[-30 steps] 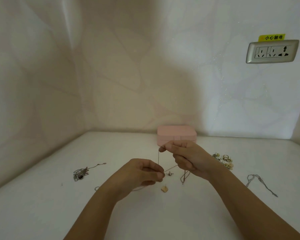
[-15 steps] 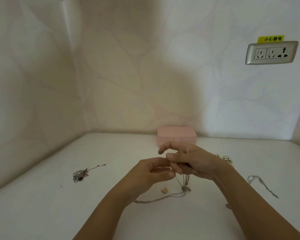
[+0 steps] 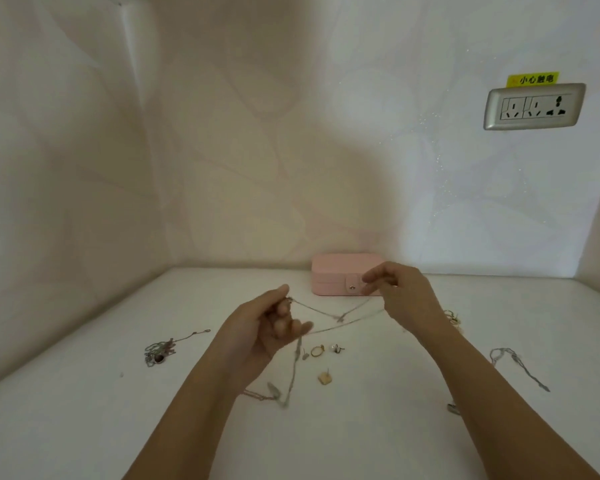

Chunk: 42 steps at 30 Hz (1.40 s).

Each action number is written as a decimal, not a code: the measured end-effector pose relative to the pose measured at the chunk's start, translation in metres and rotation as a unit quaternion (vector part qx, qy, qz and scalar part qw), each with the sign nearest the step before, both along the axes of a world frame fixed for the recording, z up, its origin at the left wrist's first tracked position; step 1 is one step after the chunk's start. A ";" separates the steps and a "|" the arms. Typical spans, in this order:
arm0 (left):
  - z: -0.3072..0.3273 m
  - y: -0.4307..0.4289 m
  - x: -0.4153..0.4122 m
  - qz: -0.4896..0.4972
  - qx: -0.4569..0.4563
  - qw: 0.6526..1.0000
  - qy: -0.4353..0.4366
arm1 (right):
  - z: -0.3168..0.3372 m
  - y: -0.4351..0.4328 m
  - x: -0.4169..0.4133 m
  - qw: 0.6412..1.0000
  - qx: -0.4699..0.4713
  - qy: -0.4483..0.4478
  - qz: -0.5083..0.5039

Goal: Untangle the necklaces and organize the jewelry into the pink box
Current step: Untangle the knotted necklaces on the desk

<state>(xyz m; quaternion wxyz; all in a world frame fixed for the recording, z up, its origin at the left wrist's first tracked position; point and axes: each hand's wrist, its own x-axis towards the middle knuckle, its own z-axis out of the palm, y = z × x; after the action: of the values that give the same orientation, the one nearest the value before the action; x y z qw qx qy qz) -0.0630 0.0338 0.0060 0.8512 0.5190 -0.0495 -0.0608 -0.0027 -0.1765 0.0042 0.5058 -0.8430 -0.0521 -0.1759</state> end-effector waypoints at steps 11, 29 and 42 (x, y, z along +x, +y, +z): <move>0.000 0.009 0.006 0.043 -0.171 0.984 -0.002 | 0.007 0.001 -0.009 0.987 0.118 0.039 0.103; -0.001 0.040 0.013 -0.008 -0.238 0.968 -0.075 | 0.010 -0.007 -0.006 0.771 0.518 0.230 0.291; -0.008 0.039 0.015 -0.088 -0.127 0.983 0.098 | 0.009 -0.039 0.006 0.687 0.469 0.233 0.504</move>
<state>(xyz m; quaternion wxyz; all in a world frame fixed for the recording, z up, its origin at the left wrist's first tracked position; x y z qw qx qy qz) -0.0480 0.0724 -0.0017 0.9021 0.3921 -0.0186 -0.1792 0.0033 -0.2156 0.0129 0.8433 -0.3570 -0.2602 0.3061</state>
